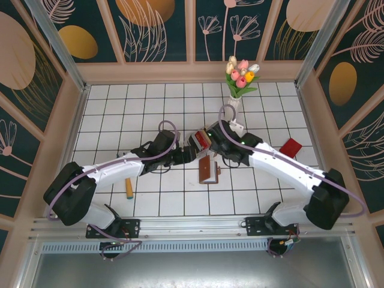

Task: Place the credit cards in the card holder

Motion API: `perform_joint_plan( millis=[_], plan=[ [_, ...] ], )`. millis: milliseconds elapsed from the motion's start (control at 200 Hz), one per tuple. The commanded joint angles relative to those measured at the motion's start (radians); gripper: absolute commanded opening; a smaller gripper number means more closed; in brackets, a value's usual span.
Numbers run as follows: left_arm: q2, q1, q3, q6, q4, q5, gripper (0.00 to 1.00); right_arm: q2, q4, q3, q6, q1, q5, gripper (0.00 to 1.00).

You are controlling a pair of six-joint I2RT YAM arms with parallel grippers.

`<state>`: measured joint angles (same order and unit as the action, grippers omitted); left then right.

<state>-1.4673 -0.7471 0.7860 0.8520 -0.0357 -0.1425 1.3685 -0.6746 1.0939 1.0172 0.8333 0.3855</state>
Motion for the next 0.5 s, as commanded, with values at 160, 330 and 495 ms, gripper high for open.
perform_joint_plan(
  millis=[160,330,495],
  plan=[
    [0.044,0.001,-0.005,0.016,-0.035,0.060,0.83,0.113,-0.157,0.136,0.126,0.036,0.130,0.00],
    [0.038,0.001,-0.008,0.000,-0.036,0.042,0.84,0.082,-0.105,0.089,0.113,0.038,0.094,0.00],
    [0.031,0.001,-0.006,-0.002,-0.032,0.028,0.84,0.022,-0.058,0.014,0.093,0.020,0.010,0.00]
  ],
)
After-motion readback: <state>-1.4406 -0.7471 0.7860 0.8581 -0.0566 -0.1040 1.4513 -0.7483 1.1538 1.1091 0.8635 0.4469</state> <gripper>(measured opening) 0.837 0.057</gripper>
